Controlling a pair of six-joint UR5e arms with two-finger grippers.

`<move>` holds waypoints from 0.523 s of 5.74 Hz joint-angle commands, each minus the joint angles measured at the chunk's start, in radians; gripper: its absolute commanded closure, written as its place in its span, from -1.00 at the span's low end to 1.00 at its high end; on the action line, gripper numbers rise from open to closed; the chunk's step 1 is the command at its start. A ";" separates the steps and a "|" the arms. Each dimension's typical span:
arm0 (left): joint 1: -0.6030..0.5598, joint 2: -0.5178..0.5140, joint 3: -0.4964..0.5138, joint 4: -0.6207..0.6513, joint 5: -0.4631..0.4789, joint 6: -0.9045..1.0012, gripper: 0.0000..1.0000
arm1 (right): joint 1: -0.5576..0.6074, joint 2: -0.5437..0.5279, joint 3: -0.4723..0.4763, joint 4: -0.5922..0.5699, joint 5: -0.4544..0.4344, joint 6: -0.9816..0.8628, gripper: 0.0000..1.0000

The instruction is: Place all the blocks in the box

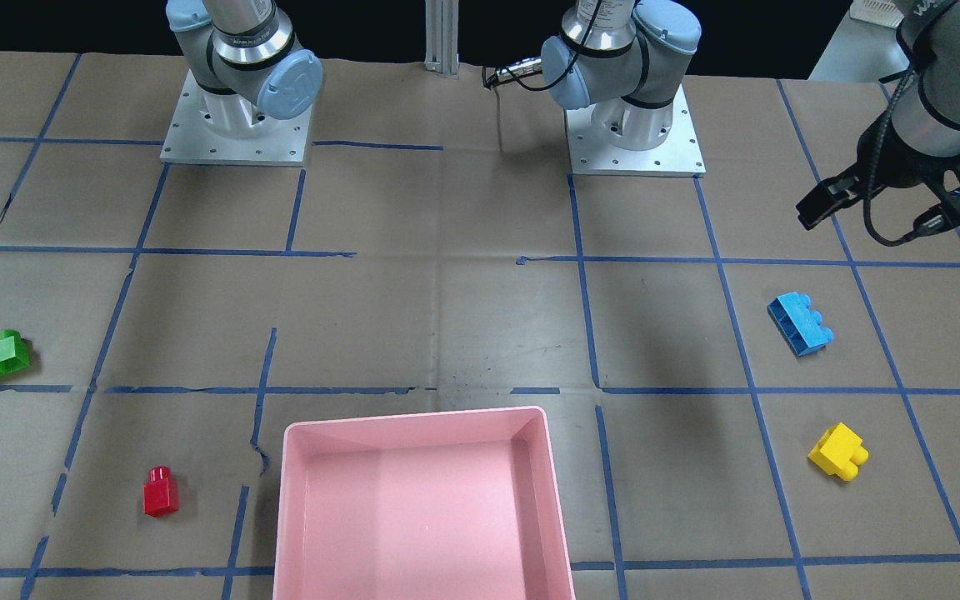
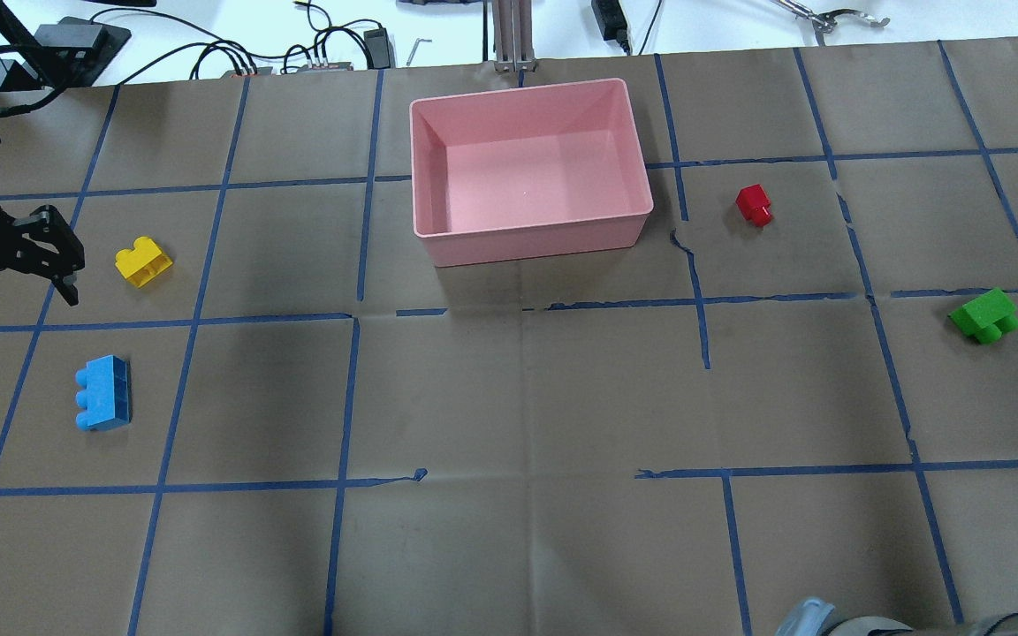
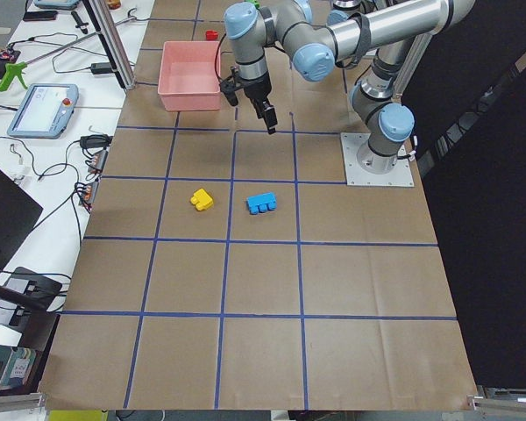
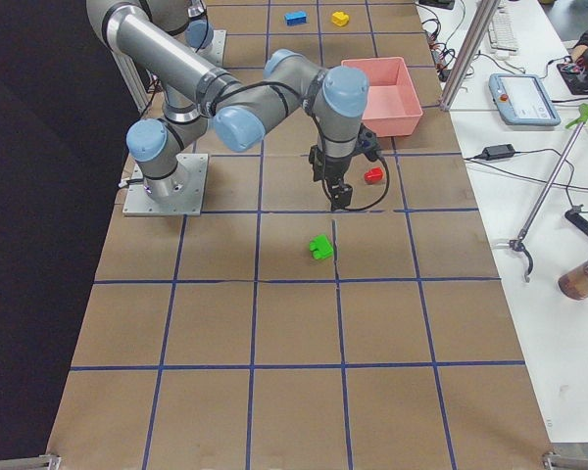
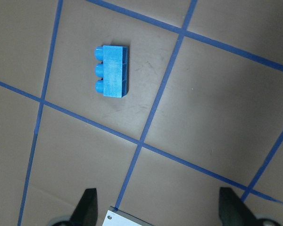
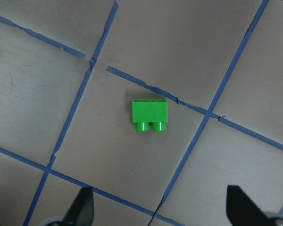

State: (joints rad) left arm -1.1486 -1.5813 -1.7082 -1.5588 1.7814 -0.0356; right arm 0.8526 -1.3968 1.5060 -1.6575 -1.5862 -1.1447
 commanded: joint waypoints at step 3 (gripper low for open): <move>0.194 -0.247 -0.191 0.551 -0.097 0.175 -0.97 | -0.027 0.091 0.254 -0.261 0.000 0.091 -0.99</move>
State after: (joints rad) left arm -1.0022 -1.7694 -1.8894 -1.0670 1.7161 0.1040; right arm 0.8249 -1.3095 1.6506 -1.7982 -1.5891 -1.0705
